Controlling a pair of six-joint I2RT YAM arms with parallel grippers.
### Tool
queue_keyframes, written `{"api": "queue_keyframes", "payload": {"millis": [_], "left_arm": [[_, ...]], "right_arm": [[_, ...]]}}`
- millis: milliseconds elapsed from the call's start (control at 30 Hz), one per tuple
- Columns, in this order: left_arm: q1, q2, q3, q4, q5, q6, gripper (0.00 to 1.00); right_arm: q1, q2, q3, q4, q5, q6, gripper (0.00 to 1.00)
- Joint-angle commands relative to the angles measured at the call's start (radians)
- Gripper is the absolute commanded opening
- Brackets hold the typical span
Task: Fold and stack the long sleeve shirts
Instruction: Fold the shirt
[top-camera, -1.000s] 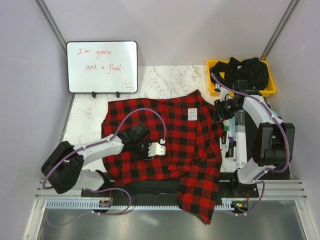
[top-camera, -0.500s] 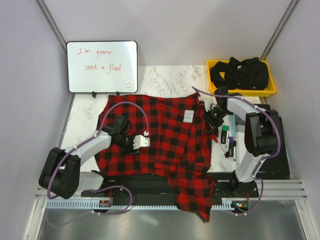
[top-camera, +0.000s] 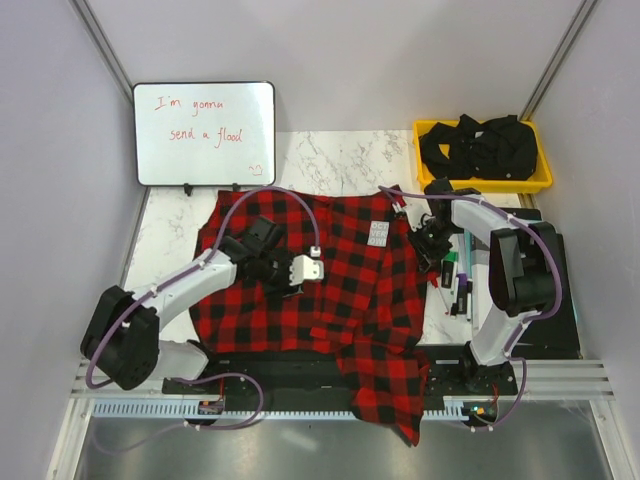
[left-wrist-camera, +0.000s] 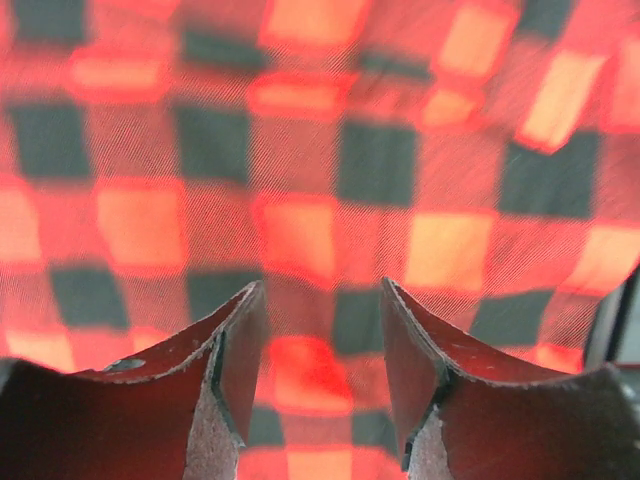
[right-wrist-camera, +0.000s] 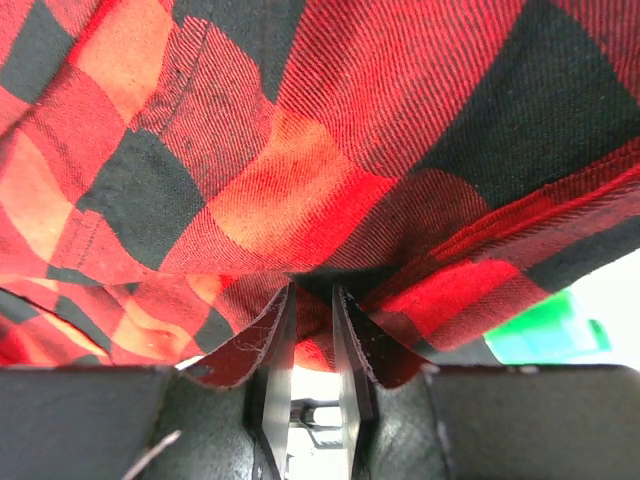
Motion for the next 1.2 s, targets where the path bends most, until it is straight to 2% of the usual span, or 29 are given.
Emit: {"api": "queue_keyframes", "payload": {"millis": [0,100,167,233,267,300,367,433,567,633,900,1167], "left_arm": [[-0.144,0.014,-0.036,0.123,-0.054,-0.131,0.57],[-0.149,0.109,-0.055,0.155,-0.106,-0.164,0.55],[-0.107,0.130,-0.084,0.159,-0.094,-0.144,0.52],[-0.095,0.075,-0.128,0.157,-0.027,-0.093,0.52],[-0.101,-0.018,-0.142,0.160,0.004,-0.081,0.54],[-0.113,-0.059,-0.170,0.162,0.047,-0.073,0.55],[-0.194,-0.155,-0.190,0.177,0.029,-0.079,0.57],[-0.276,-0.192,-0.213,0.198,0.019,-0.096,0.58],[-0.409,-0.209,-0.259,0.303,-0.080,-0.124,0.61],[-0.474,-0.196,-0.294,0.368,-0.118,-0.131,0.62],[-0.598,-0.099,-0.316,0.568,-0.220,-0.122,0.63],[-0.610,-0.016,-0.333,0.626,-0.255,-0.093,0.59]], "right_arm": [[0.039,-0.047,0.042,-0.033,0.088,-0.061,0.29],[0.041,-0.044,0.035,-0.053,0.136,-0.097,0.30],[0.036,-0.050,0.037,-0.056,0.115,-0.115,0.31],[0.033,-0.087,0.051,-0.065,0.058,-0.129,0.32],[0.033,-0.103,0.072,-0.076,0.012,-0.143,0.35],[0.033,-0.141,0.072,-0.076,-0.075,-0.149,0.37],[0.035,-0.182,0.072,-0.070,-0.161,-0.167,0.42],[0.036,-0.197,0.068,-0.048,-0.241,-0.143,0.43],[0.036,-0.214,0.071,-0.013,-0.413,-0.071,0.50],[0.036,-0.228,0.051,0.060,-0.468,-0.026,0.52],[0.038,-0.225,0.046,0.082,-0.479,0.001,0.55],[0.039,-0.234,0.031,0.068,-0.486,-0.017,0.56]]}}
